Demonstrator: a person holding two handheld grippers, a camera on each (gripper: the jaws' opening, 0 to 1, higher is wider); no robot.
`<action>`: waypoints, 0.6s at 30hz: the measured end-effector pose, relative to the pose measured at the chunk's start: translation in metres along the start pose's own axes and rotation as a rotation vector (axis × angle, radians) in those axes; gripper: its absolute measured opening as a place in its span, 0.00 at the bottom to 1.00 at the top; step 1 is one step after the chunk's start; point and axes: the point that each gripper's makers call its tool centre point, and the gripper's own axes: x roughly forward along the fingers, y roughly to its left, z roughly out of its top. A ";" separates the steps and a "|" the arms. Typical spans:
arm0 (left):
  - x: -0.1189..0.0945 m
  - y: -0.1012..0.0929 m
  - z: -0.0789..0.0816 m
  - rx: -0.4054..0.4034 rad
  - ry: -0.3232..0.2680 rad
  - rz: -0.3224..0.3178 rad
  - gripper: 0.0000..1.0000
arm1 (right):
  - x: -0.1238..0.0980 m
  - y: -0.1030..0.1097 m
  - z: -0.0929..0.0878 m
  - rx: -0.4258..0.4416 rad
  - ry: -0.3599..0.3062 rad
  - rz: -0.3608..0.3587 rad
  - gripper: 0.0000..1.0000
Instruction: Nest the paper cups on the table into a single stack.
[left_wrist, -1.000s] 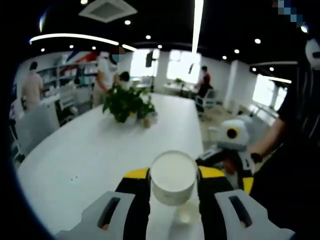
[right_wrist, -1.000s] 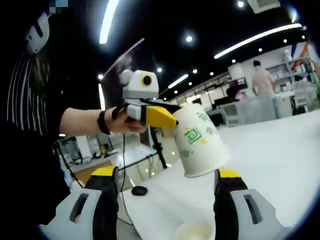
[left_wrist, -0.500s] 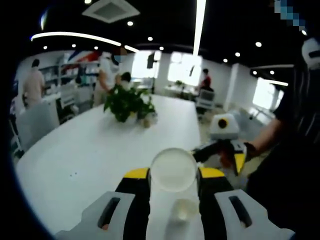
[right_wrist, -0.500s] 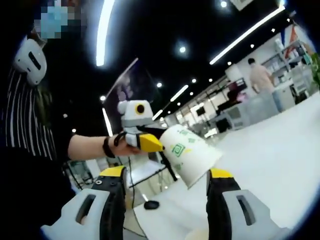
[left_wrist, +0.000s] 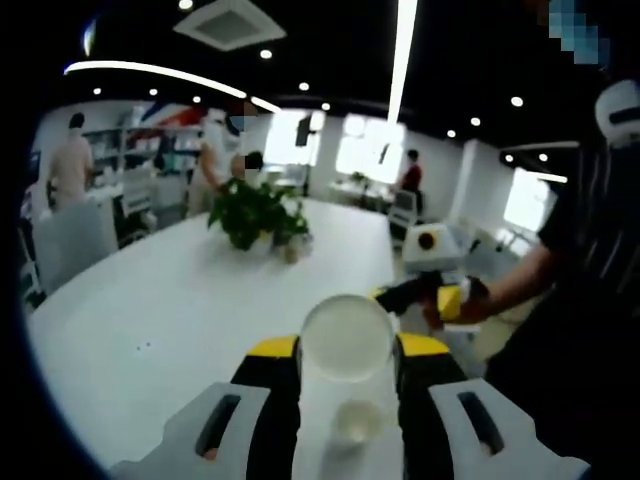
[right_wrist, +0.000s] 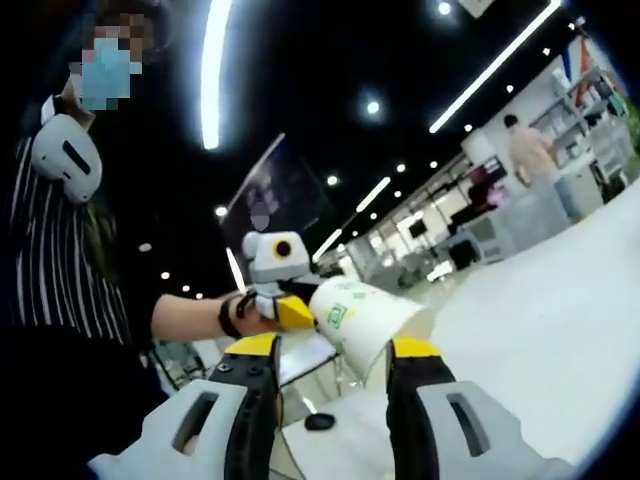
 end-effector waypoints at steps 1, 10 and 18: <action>0.000 0.000 0.001 0.001 -0.002 0.000 0.35 | 0.000 0.000 0.002 0.010 -0.007 0.003 0.36; -0.004 -0.004 0.007 0.014 -0.017 -0.005 0.35 | 0.000 0.000 0.012 0.088 -0.046 0.042 0.24; -0.006 -0.008 0.005 0.025 -0.007 -0.013 0.35 | 0.001 0.003 0.018 0.126 -0.047 0.073 0.15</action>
